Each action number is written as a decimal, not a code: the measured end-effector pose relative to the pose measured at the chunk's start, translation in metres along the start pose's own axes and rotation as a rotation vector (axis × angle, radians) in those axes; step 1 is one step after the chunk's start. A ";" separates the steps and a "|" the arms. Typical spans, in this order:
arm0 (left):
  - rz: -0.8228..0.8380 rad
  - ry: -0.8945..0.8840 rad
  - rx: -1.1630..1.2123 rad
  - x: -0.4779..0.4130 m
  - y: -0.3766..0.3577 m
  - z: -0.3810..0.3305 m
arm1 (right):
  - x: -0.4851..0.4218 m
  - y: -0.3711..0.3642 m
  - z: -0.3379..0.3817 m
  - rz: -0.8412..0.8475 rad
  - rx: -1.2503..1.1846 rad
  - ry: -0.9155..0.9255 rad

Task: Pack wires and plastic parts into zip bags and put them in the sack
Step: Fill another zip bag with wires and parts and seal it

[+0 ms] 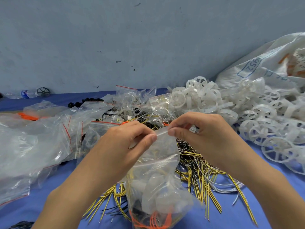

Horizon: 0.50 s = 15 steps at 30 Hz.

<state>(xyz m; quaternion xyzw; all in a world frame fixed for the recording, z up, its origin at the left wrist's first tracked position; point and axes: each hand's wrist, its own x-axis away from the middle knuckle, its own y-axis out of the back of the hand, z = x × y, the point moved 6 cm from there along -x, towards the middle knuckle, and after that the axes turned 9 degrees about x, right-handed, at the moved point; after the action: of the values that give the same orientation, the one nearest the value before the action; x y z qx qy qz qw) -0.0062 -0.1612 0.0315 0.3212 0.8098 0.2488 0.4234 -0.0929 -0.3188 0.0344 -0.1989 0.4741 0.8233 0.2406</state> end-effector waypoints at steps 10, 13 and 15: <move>-0.109 -0.015 0.052 -0.002 -0.002 -0.010 | 0.001 -0.016 0.007 0.008 -0.184 -0.003; -0.137 -0.009 0.038 -0.001 -0.002 -0.010 | 0.002 -0.026 0.005 -0.006 -0.382 -0.075; -0.145 -0.007 0.021 -0.001 -0.003 -0.009 | 0.002 -0.031 0.005 -0.039 -0.420 -0.089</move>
<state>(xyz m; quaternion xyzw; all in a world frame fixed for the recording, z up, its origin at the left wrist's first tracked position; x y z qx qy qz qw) -0.0146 -0.1657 0.0348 0.2670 0.8320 0.2076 0.4398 -0.0771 -0.3011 0.0144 -0.2172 0.2774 0.9071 0.2305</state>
